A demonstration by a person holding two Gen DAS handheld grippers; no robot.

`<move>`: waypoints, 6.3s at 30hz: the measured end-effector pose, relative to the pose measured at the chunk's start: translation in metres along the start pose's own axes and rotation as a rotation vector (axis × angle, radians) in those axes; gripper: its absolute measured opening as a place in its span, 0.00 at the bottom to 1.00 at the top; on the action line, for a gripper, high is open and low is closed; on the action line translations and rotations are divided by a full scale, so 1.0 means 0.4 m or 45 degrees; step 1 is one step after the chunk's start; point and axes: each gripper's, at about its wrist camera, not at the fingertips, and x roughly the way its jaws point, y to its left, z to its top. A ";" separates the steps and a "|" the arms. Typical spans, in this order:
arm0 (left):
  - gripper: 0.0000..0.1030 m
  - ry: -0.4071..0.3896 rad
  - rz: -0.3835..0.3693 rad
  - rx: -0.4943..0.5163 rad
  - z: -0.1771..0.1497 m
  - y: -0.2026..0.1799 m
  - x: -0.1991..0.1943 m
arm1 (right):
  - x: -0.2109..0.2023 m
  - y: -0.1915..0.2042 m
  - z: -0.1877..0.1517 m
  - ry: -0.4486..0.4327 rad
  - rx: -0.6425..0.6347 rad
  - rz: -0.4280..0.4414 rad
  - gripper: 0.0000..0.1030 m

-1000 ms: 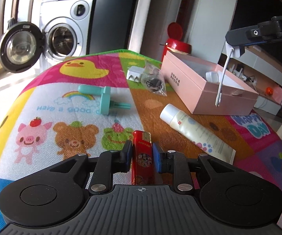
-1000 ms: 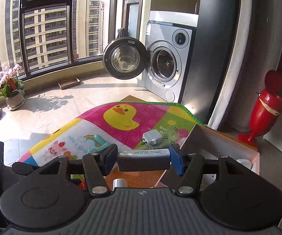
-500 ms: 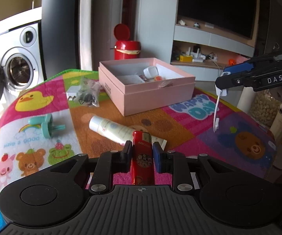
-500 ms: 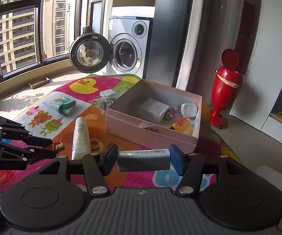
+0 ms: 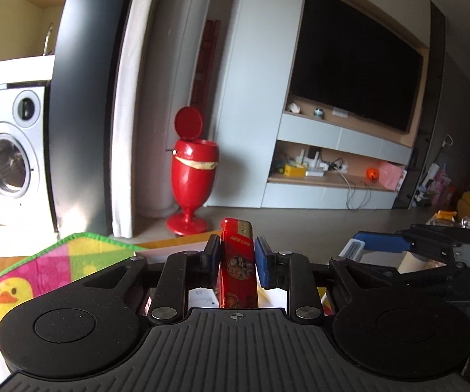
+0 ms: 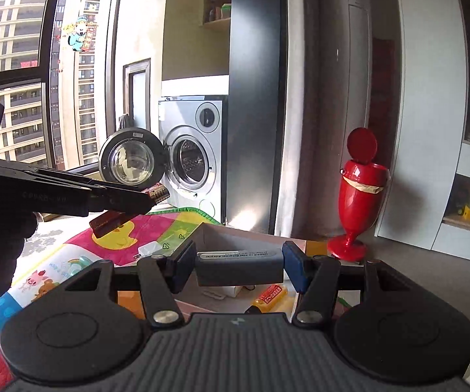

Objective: Organize rigid objects
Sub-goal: 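Grasp the teal plastic piece with left tool while right tool moves toward the tube, then grasp the white plug adapter with right tool while left tool holds the teal piece, then lift and carry the plug adapter and teal piece over the pink box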

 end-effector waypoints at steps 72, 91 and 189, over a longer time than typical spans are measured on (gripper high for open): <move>0.24 0.248 0.438 -0.160 -0.452 0.249 -0.165 | 0.260 0.375 -0.200 0.472 -0.170 0.366 0.60; 0.24 0.194 0.370 -0.293 -0.464 0.288 -0.187 | 0.858 0.425 0.032 0.837 0.046 0.084 0.60; 0.19 0.489 0.219 -0.220 -0.476 0.053 -0.187 | 0.018 0.116 -0.377 0.399 -0.037 0.020 0.45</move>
